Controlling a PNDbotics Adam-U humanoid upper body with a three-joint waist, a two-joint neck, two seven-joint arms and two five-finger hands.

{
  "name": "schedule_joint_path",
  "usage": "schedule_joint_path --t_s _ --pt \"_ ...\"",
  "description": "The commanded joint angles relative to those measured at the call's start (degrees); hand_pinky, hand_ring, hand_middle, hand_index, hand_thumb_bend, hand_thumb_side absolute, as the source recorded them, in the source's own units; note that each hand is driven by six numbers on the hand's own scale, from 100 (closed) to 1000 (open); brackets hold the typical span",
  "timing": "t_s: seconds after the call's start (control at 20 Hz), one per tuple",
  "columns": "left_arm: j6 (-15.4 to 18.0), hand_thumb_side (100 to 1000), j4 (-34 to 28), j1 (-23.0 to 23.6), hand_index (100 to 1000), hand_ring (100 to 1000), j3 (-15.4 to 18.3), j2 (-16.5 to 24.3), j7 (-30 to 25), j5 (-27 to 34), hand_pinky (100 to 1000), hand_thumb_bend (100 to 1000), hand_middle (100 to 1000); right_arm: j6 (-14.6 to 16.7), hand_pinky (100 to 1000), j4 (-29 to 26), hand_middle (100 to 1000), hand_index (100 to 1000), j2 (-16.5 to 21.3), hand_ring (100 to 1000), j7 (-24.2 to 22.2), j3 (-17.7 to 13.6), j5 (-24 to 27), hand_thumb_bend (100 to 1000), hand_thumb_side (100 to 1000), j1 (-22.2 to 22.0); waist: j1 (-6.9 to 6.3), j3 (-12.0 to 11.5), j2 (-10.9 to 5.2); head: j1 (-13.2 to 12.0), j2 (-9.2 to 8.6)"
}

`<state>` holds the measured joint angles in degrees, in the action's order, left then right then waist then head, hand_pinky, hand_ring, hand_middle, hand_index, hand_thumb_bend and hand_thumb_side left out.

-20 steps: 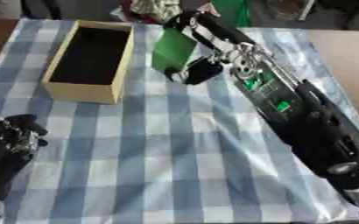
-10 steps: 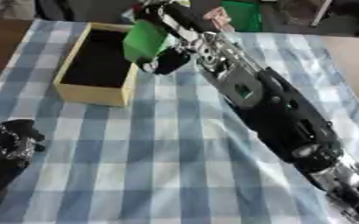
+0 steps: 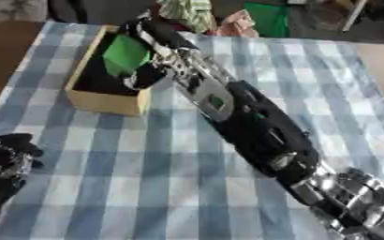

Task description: Pick up objects on the table and place them in the box.

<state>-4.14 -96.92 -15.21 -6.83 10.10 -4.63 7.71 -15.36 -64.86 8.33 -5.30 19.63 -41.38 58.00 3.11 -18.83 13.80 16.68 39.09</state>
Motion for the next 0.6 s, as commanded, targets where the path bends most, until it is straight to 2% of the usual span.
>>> schedule_joint_path --t_s 0.05,0.1,0.2,0.45,0.6 --pt "0.07 208 -1.18 -0.71 659 604 -0.16 0.54 -0.32 0.22 548 100 510 0.84 871 2.06 716 848 -0.96 968 2.57 -0.98 -1.40 336 100 1.67 -0.49 -0.17 -0.76 0.32 -0.68" --pt "0.06 208 -1.17 -0.70 659 604 -0.16 0.53 -0.32 0.22 548 100 510 1.10 882 2.45 801 885 -1.12 986 2.85 -0.97 -1.62 347 100 1.73 -0.48 -0.21 -0.76 0.35 -0.66" --pt "0.05 207 -1.15 -0.70 659 604 -0.16 0.51 -0.32 0.22 548 100 510 1.40 891 2.87 868 915 -1.27 1000 3.10 -0.98 -2.10 360 100 1.79 -0.47 -0.25 -0.78 0.35 -0.64" --pt "0.05 207 -1.10 -0.58 658 604 -0.11 0.49 -0.28 0.21 548 100 510 1.19 901 2.94 933 949 -1.25 1000 4.13 -1.07 -3.68 417 100 1.70 -0.48 -0.19 -0.90 0.25 -0.63" --pt "0.06 207 -1.08 -0.54 658 604 -0.09 0.47 -0.26 0.23 548 100 510 0.85 900 2.66 945 958 -1.26 1000 4.86 -1.06 -4.10 448 141 1.65 -0.51 -0.08 -0.98 0.19 -0.62"
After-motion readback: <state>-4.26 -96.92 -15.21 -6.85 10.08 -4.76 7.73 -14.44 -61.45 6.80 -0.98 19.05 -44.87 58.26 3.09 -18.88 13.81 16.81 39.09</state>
